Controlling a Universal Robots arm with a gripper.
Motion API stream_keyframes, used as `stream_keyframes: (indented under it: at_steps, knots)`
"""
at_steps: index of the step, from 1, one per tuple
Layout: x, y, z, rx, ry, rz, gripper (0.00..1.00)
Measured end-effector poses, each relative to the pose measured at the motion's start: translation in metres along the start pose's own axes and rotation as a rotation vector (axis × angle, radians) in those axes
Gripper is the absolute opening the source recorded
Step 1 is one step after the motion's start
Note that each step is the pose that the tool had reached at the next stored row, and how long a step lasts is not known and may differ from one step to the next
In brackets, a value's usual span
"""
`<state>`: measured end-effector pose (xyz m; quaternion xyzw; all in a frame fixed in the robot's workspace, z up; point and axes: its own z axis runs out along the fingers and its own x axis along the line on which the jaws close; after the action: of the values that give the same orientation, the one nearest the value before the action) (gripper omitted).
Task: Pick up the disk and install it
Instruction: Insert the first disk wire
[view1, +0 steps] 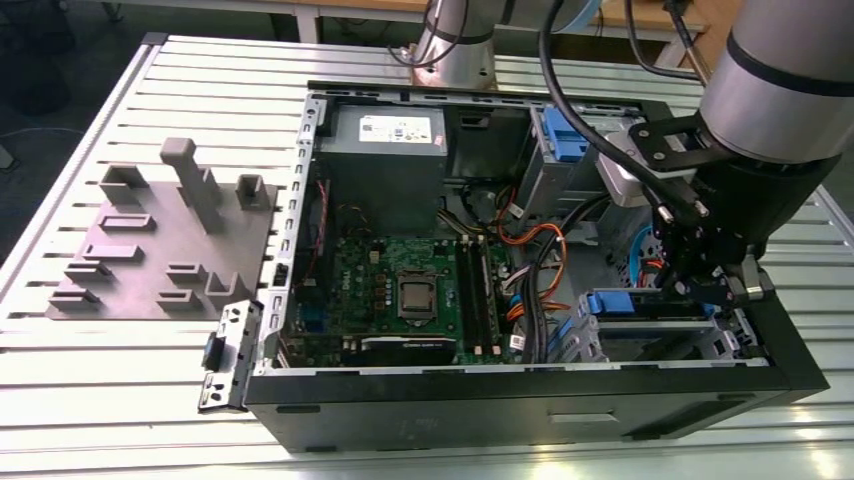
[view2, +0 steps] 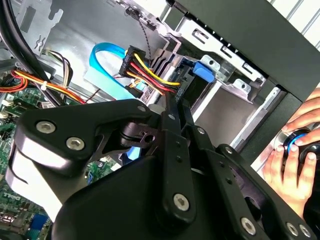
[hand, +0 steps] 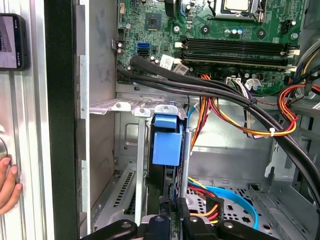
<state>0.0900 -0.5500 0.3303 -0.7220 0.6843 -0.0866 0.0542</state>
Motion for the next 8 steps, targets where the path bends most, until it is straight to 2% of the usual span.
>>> stream_keyframes:
  at_steps: [8]
  knots:
    - [0.0012, 0.0002, 0.0002, 0.0007, 0.0006, 0.0, 0.16]
